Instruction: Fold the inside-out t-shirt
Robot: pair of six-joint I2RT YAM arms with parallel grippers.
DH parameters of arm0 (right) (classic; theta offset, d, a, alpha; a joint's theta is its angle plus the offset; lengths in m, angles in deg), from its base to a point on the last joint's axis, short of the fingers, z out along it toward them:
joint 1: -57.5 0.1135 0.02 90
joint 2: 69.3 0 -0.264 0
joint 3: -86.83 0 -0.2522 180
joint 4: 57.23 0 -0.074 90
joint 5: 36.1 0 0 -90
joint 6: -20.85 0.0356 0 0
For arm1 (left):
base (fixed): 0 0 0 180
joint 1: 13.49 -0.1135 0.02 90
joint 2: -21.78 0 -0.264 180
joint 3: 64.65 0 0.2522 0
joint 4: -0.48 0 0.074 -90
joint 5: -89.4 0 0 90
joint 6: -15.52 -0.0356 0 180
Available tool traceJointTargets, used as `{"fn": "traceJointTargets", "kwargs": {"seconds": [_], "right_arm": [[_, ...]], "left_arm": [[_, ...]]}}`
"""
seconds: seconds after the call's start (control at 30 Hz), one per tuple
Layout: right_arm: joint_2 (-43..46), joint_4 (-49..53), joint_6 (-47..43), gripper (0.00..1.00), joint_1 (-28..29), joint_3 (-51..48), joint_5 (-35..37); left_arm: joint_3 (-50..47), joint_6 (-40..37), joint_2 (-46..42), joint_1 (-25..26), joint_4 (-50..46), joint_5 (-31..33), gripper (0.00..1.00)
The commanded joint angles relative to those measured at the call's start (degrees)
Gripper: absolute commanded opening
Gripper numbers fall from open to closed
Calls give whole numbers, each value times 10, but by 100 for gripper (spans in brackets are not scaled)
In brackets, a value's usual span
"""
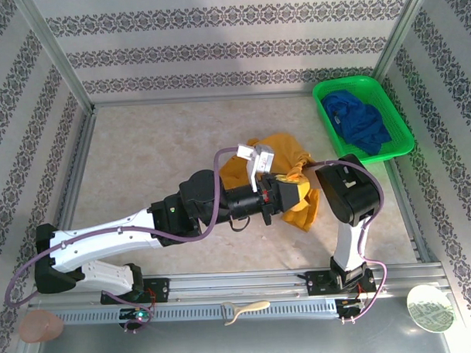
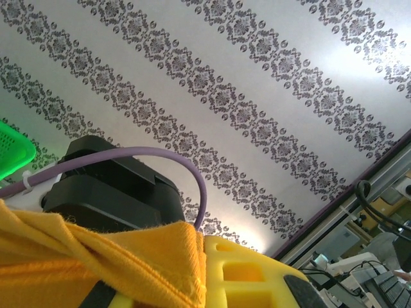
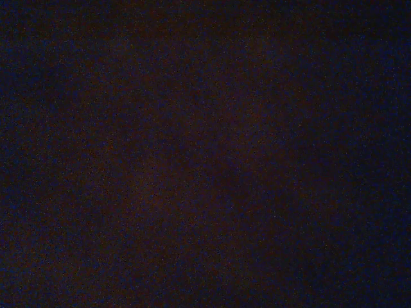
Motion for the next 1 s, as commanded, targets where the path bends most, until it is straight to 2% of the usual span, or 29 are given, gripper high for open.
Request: {"fn": "traceJointTargets", "kwargs": {"seconds": [0.0, 0.1, 0.23, 0.37, 0.47, 0.6, 0.7, 0.83, 0.97], "right_arm": [[23, -158, -112, 0, -1, -1, -165], [75, -163, -138, 0, 6, -9, -185], [118, -130, -168, 0, 5, -10, -174], [120, -171, -158, 0, 7, -22, -187], [121, -91, -184, 0, 15, -6, -170], [82, -99, -154, 0, 13, -16, -177], [75, -96, -155, 0, 25, -37, -175], [88, -68, -169, 0, 44, -65, -185], [136, 15, -210, 0, 81, -82, -191]], "left_arm": [[3, 3, -11, 2, 96, -13, 0], [0, 7, -10, 2, 102, -16, 0], [1, 12, -5, 1, 107, -19, 0], [2, 15, 0, 1, 109, -20, 0], [1, 16, 2, 1, 111, -17, 0], [3, 9, 0, -21, 101, 4, 0], [-17, 54, -15, -110, 81, 14, 0], [-76, 159, -10, -339, 93, -19, 0], [-103, 180, 64, -503, 63, -38, 0]]}}
